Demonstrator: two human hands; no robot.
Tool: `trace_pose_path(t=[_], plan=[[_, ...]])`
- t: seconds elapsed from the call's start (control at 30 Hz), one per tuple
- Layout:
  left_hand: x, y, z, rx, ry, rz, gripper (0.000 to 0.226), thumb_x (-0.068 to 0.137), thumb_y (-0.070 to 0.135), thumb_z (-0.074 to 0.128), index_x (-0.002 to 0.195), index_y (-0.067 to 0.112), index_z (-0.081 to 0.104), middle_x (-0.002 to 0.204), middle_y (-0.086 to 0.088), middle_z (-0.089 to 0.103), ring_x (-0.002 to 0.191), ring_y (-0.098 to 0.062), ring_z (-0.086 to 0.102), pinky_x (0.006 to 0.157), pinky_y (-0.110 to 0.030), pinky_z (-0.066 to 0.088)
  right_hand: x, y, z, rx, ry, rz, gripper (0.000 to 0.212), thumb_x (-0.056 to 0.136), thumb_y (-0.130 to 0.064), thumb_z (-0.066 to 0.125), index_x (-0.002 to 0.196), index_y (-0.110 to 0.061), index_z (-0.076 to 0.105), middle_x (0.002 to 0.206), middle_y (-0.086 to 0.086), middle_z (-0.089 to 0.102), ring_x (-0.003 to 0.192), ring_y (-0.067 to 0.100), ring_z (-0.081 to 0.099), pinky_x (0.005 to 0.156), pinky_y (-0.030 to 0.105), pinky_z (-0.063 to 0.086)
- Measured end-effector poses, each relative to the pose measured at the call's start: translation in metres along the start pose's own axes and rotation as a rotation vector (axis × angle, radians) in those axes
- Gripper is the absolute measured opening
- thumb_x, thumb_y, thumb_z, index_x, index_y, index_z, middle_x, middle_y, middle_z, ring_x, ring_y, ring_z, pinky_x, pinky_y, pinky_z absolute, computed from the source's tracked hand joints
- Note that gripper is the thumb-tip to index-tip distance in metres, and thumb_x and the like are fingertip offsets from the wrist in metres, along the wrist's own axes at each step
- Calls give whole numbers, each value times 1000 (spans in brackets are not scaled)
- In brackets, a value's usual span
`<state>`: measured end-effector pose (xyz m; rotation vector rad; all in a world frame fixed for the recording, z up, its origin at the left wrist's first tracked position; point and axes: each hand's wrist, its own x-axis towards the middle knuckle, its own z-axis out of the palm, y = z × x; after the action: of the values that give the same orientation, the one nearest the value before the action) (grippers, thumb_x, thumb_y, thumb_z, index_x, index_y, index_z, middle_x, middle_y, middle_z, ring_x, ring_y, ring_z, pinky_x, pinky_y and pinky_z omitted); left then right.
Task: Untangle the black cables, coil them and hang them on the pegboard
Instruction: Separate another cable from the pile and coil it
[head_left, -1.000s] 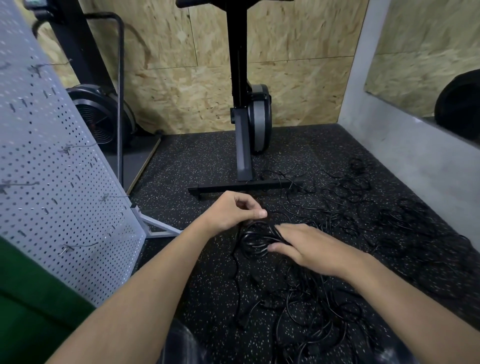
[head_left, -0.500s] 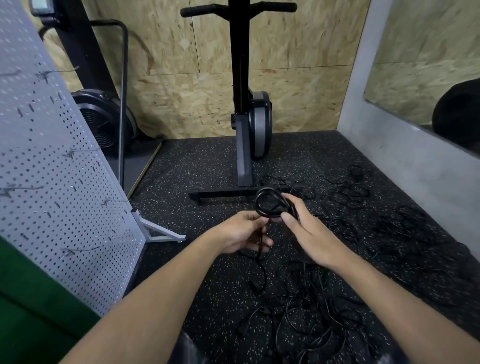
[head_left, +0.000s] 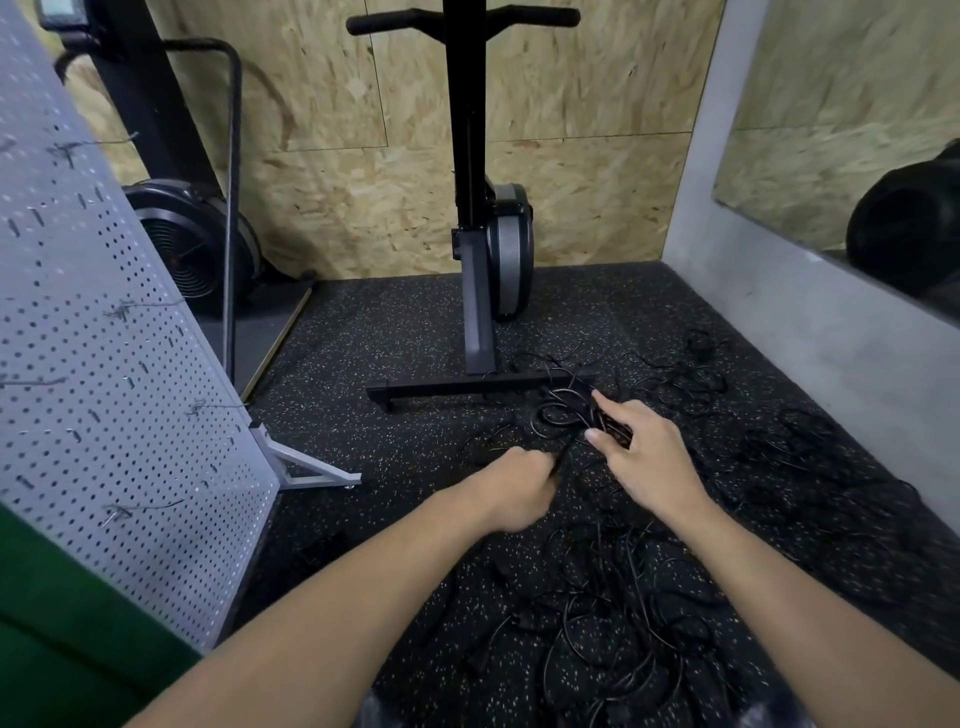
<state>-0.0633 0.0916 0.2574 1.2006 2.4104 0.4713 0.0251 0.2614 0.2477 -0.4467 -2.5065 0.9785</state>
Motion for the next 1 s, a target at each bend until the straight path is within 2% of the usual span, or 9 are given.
trace_pose_path(t=[0.13,0.3,0.43,0.63,0.7,0.77,0.83,0.9,1.0], plan=[[-5,13,-17,144,125,195,26,109,25,47,111,7,66,102,-13,71,85,-28,63,75,-36,50,5,16,-1,-146,11,-40,53,94,-16,76,144,-18,62,110,0,68,94,17,63,81,17,38],[-6,-4,-31,48,325,327,15,104,26,63,104,15,74,98,2,73,88,-11,64,85,-32,54,-2,8,3,-243,-241,-227,43,86,-12,82,126,-26,74,103,-16,68,100,10,62,96,35,51],[-6,-25,-41,-234,452,172,15,85,34,85,86,20,79,84,11,75,82,-3,66,78,-22,52,-11,-11,-2,-180,-406,-277,45,88,-20,83,130,-29,70,109,-16,70,103,2,62,94,28,50],[-5,-50,-40,-371,466,-124,43,66,53,93,77,18,71,70,2,73,59,-3,62,56,-20,48,-22,-24,0,-68,-407,-230,77,92,-26,78,147,-57,34,124,-15,69,87,-7,64,92,29,53],[-6,-55,-38,-379,478,-141,47,66,59,91,75,17,71,65,4,72,54,0,60,53,-18,46,-23,-26,2,-64,-386,-279,76,93,-31,76,152,-58,35,144,-9,61,106,-16,59,100,21,50],[-7,-58,-37,-417,485,-134,48,67,62,89,75,17,73,68,4,74,63,-4,67,62,-23,55,-25,-30,3,-24,-355,-291,70,95,-30,75,153,-49,40,149,-12,54,106,-21,55,88,4,43],[-7,-62,-36,-547,459,-94,37,75,50,88,79,15,76,74,2,78,75,-12,74,80,-34,62,-25,-33,4,2,-353,-278,66,96,-32,73,152,-48,41,142,-19,53,118,-3,61,87,-2,37],[-6,-64,-36,-660,421,-56,26,83,37,86,84,12,79,79,-3,79,80,-22,77,88,-44,62,-25,-32,4,-5,-349,-284,63,97,-36,71,150,-52,42,139,-23,51,122,17,62,88,3,41],[-6,-66,-35,-760,365,-8,21,91,26,79,94,6,81,89,-12,80,83,-24,76,90,-43,62,-25,-34,2,20,-341,-301,59,97,-34,71,149,-50,48,142,-14,59,115,-2,61,83,13,50]])
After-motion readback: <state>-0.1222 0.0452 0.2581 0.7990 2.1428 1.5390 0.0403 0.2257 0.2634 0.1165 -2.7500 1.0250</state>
